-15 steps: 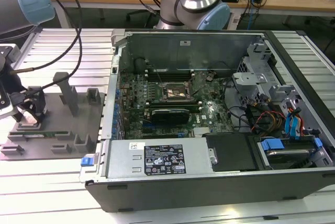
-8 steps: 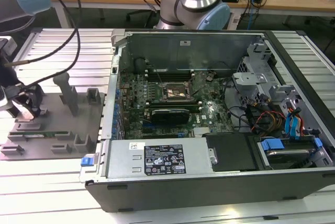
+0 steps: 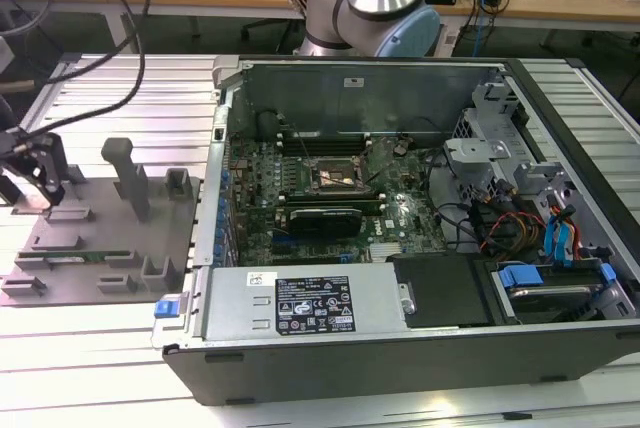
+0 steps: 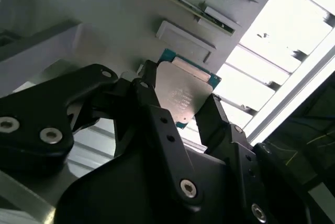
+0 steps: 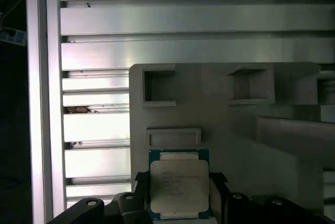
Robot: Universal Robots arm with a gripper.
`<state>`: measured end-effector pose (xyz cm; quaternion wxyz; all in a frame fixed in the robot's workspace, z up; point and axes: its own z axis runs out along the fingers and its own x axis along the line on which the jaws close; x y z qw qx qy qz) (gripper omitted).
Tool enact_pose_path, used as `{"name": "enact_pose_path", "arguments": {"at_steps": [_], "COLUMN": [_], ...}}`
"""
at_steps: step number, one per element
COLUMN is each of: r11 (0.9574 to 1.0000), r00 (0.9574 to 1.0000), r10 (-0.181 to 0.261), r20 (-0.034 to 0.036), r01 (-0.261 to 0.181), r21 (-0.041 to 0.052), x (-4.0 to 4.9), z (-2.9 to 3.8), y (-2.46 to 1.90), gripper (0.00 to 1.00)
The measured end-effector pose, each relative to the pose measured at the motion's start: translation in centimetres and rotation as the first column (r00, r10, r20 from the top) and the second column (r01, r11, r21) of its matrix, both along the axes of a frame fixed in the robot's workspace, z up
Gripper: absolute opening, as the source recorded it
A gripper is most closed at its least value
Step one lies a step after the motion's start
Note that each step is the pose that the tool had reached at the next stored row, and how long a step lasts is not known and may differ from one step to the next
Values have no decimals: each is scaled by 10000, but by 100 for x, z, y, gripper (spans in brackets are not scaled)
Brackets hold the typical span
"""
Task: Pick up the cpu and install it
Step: 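Pick up the cpu and move it towards the insertion slot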
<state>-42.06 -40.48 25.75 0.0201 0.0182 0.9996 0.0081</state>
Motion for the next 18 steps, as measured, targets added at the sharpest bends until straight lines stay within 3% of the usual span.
{"name": "enact_pose_path", "arguments": {"at_steps": [4,6,18], "r11": [10000,10000,10000], "r00": [10000,10000,10000], "r10": [0,0,1], "r20": [1,0,1], "r01": [0,0,-1], "r21": [1,0,-8], "x": [0,0,0], "z": [250,343,790], "y": [0,0,6], "gripper": [55,55,55]}}
